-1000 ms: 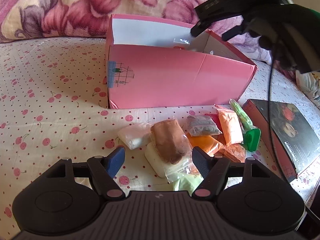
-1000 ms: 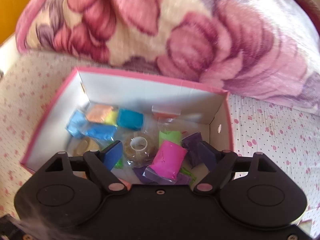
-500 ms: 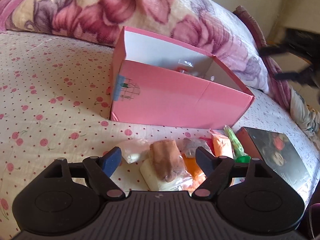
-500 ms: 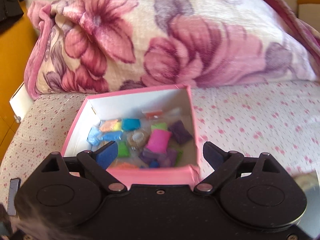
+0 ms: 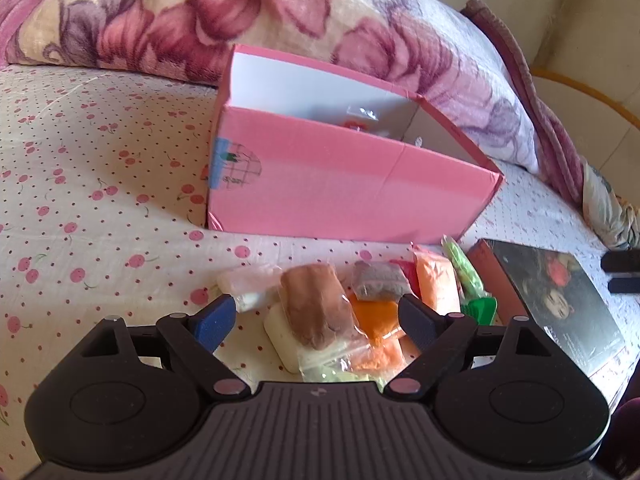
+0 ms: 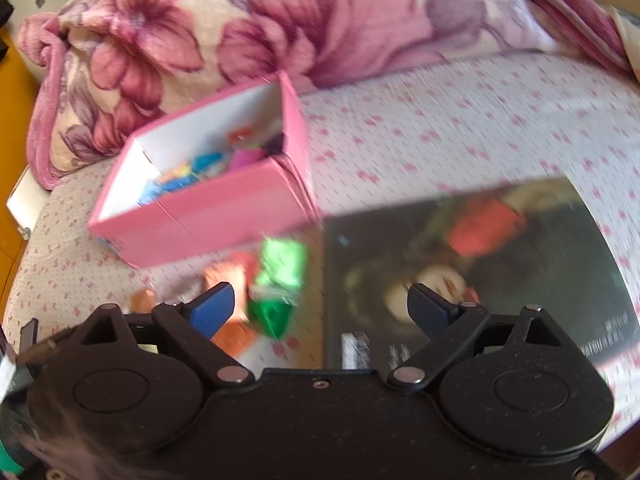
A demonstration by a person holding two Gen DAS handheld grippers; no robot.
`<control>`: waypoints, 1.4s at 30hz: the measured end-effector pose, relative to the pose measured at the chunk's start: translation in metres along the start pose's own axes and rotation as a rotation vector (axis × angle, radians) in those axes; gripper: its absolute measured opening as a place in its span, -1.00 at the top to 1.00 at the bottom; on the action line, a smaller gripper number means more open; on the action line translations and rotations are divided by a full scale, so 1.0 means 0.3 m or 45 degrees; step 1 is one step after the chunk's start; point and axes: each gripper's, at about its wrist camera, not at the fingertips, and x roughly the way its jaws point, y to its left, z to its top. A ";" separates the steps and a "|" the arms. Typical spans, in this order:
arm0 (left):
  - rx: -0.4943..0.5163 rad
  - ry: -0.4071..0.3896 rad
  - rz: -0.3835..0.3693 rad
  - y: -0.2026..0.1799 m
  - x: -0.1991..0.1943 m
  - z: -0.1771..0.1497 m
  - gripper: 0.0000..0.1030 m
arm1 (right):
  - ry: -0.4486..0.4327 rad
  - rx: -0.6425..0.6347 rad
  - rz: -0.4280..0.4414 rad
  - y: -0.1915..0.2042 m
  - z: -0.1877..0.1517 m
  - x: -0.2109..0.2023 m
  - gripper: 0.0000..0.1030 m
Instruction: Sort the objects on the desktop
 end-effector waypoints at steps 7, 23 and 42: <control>0.052 -0.006 -0.007 -0.041 -0.008 -0.019 -0.72 | -0.019 0.101 -0.058 -0.143 -0.075 -0.045 -0.82; 0.108 0.072 0.097 -0.134 -0.057 -0.098 -0.72 | -0.140 0.307 -0.058 -0.399 -0.150 -0.152 -0.83; 0.136 0.177 -0.242 -0.549 0.066 -0.175 -0.72 | -0.297 0.418 -0.211 -0.633 -0.120 -0.155 -0.87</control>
